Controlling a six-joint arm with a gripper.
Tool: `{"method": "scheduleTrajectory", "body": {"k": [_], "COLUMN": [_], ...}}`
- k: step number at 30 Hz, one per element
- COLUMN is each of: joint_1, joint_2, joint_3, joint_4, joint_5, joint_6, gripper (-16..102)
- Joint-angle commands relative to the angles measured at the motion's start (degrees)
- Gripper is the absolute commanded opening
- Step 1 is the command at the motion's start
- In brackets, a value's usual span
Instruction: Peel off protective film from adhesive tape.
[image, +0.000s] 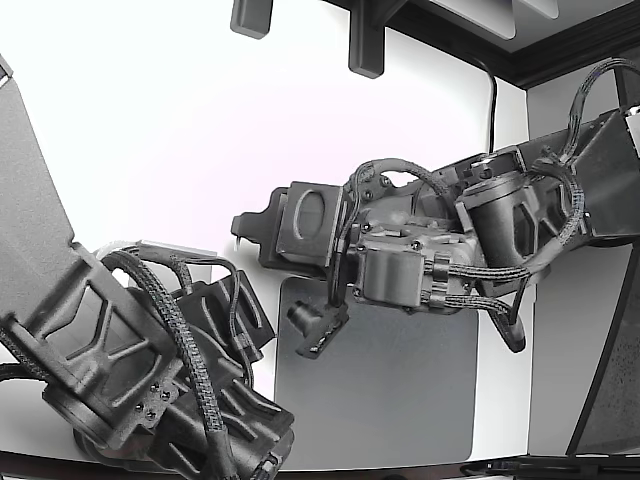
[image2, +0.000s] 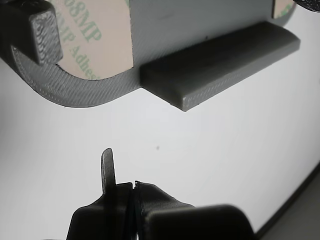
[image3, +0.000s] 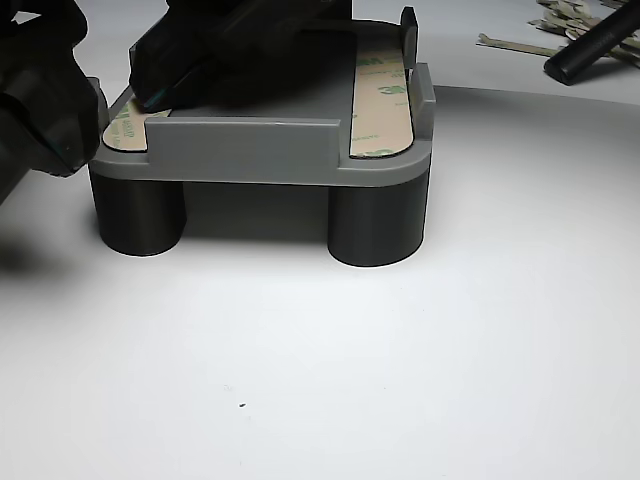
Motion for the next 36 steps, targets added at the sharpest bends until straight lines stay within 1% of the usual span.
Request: {"method": "scheduleTrajectory", "body": {"k": [1, 8, 23, 36], "joint_1": [-0.18, 2.37, 2.55, 2.55], "joint_2": [2.11, 1.58, -0.97, -2.46], "joint_3": [0.09, 0.88, 0.44, -0.7], "joint_4": [-2.02, -4.13, -6.42, -6.24], "joint_5": [0.53, 2.11, 1.93, 1.76], "joint_6": [-0.53, 0.09, 0.18, 0.79], "gripper": [-11, -11, -11, -11]}}
